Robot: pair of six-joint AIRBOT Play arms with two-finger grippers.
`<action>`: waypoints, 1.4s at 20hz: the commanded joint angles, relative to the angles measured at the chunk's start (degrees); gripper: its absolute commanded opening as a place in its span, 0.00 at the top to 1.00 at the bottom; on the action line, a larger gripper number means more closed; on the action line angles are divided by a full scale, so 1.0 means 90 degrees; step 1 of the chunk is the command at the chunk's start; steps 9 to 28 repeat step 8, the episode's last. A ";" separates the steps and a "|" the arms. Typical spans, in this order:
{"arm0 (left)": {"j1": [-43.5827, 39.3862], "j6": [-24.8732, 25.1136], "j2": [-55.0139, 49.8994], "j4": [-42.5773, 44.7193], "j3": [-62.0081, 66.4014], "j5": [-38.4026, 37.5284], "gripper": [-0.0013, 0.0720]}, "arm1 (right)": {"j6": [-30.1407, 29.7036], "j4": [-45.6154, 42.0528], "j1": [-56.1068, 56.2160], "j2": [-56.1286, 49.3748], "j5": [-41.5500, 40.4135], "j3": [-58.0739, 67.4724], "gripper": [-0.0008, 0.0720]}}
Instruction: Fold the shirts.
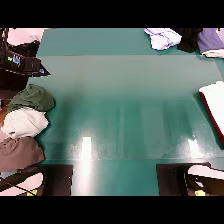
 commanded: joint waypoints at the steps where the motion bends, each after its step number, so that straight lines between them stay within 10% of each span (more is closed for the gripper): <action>1: 0.0002 -0.0012 -0.0005 -0.0002 0.0002 0.0301 0.94 | -0.0095 0.1603 0.0974 0.0007 0.0143 0.0005 0.97; 8: 0.0002 -0.0012 -0.0005 -0.0002 0.0002 0.0619 0.94 | -0.0199 0.1535 0.3927 0.0024 -0.0112 0.0005 0.97; 28: 0.0002 -0.0012 -0.0005 -0.0002 0.0002 0.0619 0.94 | -0.0199 0.1535 0.3927 0.0024 -0.0112 0.0005 0.97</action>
